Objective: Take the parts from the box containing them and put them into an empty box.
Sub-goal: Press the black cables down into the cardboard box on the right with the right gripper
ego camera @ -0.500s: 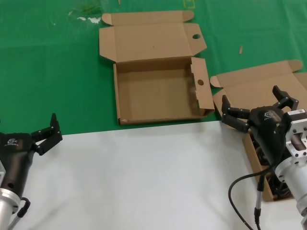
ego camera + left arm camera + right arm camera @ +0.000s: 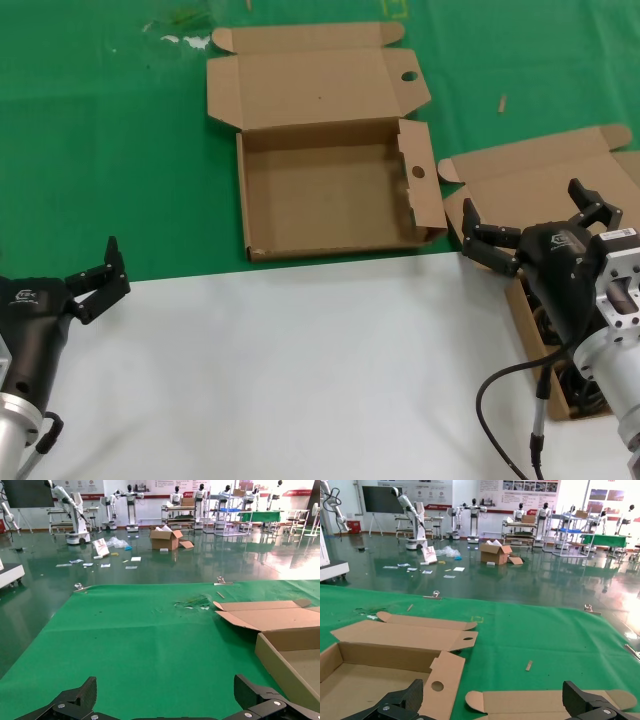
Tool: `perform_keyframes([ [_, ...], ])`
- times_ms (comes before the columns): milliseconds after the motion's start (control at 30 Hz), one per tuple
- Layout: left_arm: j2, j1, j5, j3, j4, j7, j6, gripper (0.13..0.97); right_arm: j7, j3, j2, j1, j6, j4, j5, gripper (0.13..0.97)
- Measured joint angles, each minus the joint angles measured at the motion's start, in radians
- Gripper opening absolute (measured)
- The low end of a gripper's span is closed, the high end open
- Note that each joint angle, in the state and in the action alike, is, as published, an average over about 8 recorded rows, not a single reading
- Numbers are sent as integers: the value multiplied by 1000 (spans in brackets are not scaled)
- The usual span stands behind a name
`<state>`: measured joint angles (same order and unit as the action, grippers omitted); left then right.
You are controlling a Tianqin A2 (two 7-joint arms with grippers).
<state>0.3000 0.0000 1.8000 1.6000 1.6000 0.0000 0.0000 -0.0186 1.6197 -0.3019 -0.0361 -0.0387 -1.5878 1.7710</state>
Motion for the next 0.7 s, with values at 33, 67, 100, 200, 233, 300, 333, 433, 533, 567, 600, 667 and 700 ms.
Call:
perform_keyframes([
  [33,0,0,0,0,0,0,0,966,0,0,0,0,0,0,0,966],
  [67,0,0,0,0,0,0,0,966,0,0,0,0,0,0,0,966],
  [100,0,0,0,0,0,0,0,966,-1,1,-1,0,2,0,1,966],
  [200,0,0,0,0,0,0,0,966,-8,8,-16,0,15,-2,10,966],
  [233,0,0,0,0,0,0,0,966,-11,12,-23,0,22,-3,14,966],
  [300,0,0,0,0,0,0,0,966,-18,25,-46,-2,37,-6,27,966],
  [333,0,0,0,0,0,0,0,966,-22,36,-63,-4,47,-7,37,966],
  [433,0,0,0,0,0,0,0,957,-28,89,-134,-17,70,-13,76,966],
  [533,0,0,0,0,0,0,0,944,-56,160,-241,-39,65,-21,92,966],
  [567,0,0,0,0,0,0,0,940,-76,183,-281,-47,54,-25,84,966],
  [600,0,0,0,0,0,0,0,935,-100,205,-323,-55,37,-29,69,966],
  [667,0,0,0,0,0,0,0,931,-160,238,-407,-72,-11,-39,16,966],
  [700,0,0,0,0,0,0,0,918,-195,248,-447,-79,-43,-44,-20,966],
])
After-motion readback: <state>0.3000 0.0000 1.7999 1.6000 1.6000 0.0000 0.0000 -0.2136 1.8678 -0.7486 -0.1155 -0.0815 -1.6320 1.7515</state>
